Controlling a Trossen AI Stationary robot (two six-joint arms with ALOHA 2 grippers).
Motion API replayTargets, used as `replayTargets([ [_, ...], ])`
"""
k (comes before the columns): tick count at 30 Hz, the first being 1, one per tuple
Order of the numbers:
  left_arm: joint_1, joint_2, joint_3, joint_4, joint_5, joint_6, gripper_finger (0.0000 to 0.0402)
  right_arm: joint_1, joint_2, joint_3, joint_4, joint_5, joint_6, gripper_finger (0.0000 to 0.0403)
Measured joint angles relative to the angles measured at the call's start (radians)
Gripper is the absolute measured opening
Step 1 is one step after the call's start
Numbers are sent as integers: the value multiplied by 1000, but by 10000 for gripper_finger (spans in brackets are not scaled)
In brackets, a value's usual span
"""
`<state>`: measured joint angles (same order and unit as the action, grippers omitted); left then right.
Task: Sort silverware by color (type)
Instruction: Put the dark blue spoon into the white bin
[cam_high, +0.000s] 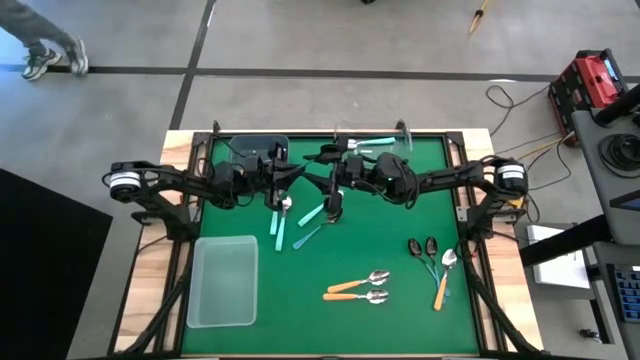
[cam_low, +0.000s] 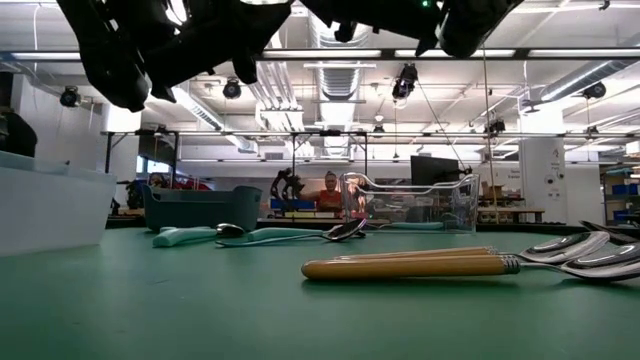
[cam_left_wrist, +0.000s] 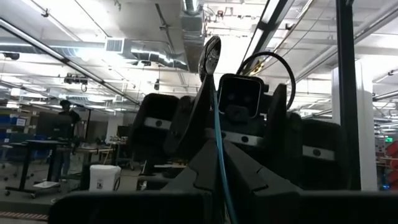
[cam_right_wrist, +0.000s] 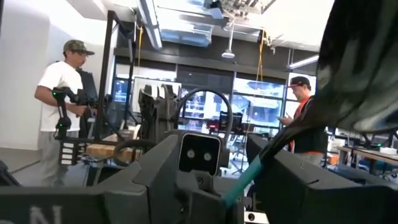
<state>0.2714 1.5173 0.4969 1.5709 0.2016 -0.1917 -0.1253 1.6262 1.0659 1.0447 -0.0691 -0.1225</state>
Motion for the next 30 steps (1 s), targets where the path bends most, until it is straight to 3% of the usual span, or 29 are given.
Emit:
replayTargets([
  [4, 0, 0, 0, 0, 2, 0, 0, -1, 18, 19, -4, 1, -1, 133],
  [11, -1, -1, 0, 1, 10, 0, 0, -2, 23, 25, -14, 9, -26, 20],
  [18, 1, -1, 0, -32, 11, -42, 26, -3, 8, 25, -73, 10, -38, 9],
  [30, 1, -2, -1, -46, 17, -27, 187, -2, -65, 25, -254, 16, -46, 8],
])
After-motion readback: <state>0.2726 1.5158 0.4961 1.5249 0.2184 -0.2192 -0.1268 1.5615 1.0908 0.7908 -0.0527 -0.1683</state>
